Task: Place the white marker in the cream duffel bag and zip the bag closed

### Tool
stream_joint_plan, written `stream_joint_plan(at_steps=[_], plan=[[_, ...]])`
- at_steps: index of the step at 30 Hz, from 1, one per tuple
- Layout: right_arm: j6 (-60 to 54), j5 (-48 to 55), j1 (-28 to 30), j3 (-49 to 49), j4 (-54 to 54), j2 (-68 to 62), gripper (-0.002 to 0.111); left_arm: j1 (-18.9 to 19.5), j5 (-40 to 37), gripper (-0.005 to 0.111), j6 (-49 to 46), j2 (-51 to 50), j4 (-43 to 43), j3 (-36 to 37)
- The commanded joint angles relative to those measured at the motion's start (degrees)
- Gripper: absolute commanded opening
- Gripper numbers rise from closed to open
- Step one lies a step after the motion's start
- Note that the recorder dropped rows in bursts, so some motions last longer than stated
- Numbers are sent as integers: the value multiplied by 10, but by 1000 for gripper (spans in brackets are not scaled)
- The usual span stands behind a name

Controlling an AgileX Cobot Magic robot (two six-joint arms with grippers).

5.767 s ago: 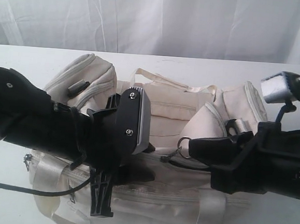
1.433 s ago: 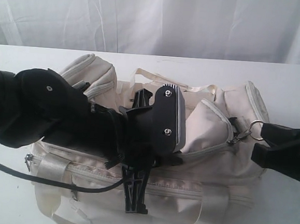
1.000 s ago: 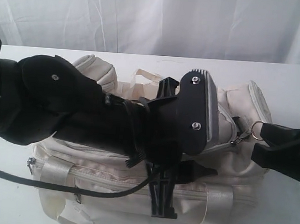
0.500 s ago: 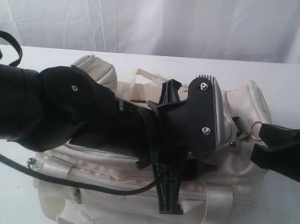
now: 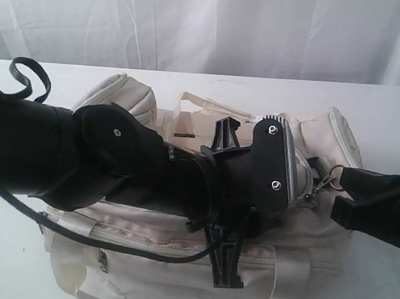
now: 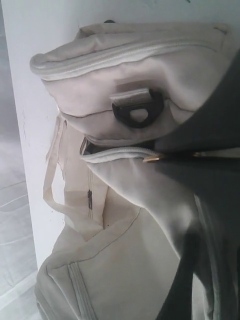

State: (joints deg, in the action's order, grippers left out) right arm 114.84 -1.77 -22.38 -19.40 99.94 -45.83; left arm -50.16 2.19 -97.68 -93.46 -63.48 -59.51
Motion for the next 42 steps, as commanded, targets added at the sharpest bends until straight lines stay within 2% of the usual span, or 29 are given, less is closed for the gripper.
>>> stream_joint_plan(at_steps=[1, 4, 6, 10, 16, 21, 29, 42], plan=[[-6, -7, 2, 1, 0, 4, 0, -5, -4, 22, 4, -1, -9, -2], [-6, -7, 2, 1, 0, 4, 0, -5, -4, 8, 4, -1, -9, -2], [-6, -7, 2, 1, 0, 4, 0, -5, -4, 3, 4, -1, -9, -2], [-7, 9, 2, 1, 0, 4, 0, -5, -4, 3, 4, 6, -9, -2], [-32, 104, 2, 1, 0, 4, 0, -5, -28, 3, 49, 42, -12, -2], [-43, 141, 2, 1, 0, 4, 0, -7, -33, 3, 54, 57, -12, 35], [-58, 139, 2, -13, 0, 4, 0, -9, -35, 3, 78, 83, -12, 86], [-71, 119, 2, -46, 0, -37, 0, -9, -54, 3, 81, 105, -12, 90]])
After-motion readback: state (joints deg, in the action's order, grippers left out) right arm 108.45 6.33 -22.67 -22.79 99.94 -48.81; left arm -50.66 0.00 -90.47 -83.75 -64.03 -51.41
